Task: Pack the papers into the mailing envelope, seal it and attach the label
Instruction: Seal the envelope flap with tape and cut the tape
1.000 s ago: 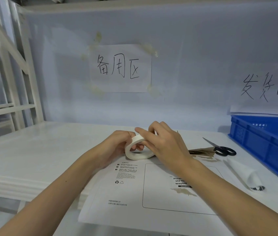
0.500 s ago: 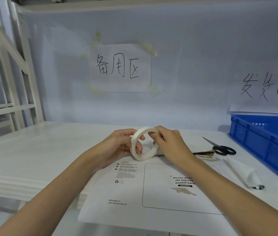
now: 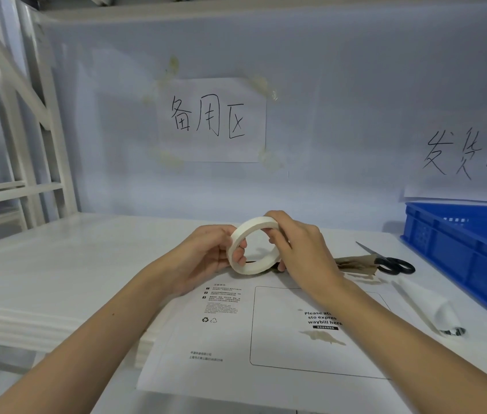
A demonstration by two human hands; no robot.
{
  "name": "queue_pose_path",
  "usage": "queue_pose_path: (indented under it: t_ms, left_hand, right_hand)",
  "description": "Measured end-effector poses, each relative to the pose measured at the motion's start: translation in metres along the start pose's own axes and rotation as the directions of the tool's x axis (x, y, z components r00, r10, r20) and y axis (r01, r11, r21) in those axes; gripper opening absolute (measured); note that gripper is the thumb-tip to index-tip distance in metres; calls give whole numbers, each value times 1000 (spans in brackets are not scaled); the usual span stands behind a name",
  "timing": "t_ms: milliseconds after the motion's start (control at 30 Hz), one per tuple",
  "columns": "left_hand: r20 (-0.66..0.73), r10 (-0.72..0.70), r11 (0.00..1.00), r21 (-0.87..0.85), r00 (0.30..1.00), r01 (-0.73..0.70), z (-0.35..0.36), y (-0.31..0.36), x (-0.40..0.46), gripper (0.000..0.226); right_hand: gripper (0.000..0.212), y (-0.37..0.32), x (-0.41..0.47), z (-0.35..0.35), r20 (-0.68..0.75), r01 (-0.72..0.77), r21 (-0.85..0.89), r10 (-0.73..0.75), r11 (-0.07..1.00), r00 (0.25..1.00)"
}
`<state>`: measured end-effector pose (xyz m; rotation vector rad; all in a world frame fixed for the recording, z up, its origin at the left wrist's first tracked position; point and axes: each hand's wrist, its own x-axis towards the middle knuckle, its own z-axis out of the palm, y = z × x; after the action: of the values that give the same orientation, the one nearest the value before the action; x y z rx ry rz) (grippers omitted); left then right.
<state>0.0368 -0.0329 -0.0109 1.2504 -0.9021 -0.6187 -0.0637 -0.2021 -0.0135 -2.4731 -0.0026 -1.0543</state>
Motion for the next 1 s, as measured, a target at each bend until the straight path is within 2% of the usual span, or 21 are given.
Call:
queue_pose_path:
  t_ms: [100, 200, 300, 433, 533, 767, 900, 1000]
  left_hand:
    - [-9, 0, 999, 49, 1000, 0, 0, -1, -1, 12]
    - [-28, 36, 991, 129, 999, -32, 0, -3, -1, 13]
    - [-52, 91, 973, 217, 995, -77, -1, -3, -1, 14]
    - [-60, 134, 960, 255, 989, -115, -3, -3, 0, 10]
    - [-66, 144, 945, 305, 987, -117, -4, -5, 0, 11]
    - [-41, 179, 906, 397, 983, -148, -1, -6, -5, 18]
    - [-57, 168, 891, 437, 984, -126, 2, -6, -5, 22]
    - [-67, 161, 890, 441, 985, -116, 4, -4, -5, 20]
  right_hand:
    - [21, 2, -2, 2, -15, 107, -85, -109, 991, 994]
    - [31, 3, -2, 3, -38, 160, -180, -170, 970, 985]
    - [47, -2, -4, 3, -43, 161, -223, -174, 961, 984]
    - [65, -7, -5, 5, -13, 118, -189, -122, 975, 992]
    - [64, -8, -6, 3, 30, 151, -189, -148, 970, 989]
    - [53, -9, -4, 7, 41, 329, -321, -334, 888, 942]
    - [58, -6, -4, 10, 38, 376, -352, -388, 857, 921]
    - [62, -4, -5, 10, 49, 396, -306, -401, 866, 915]
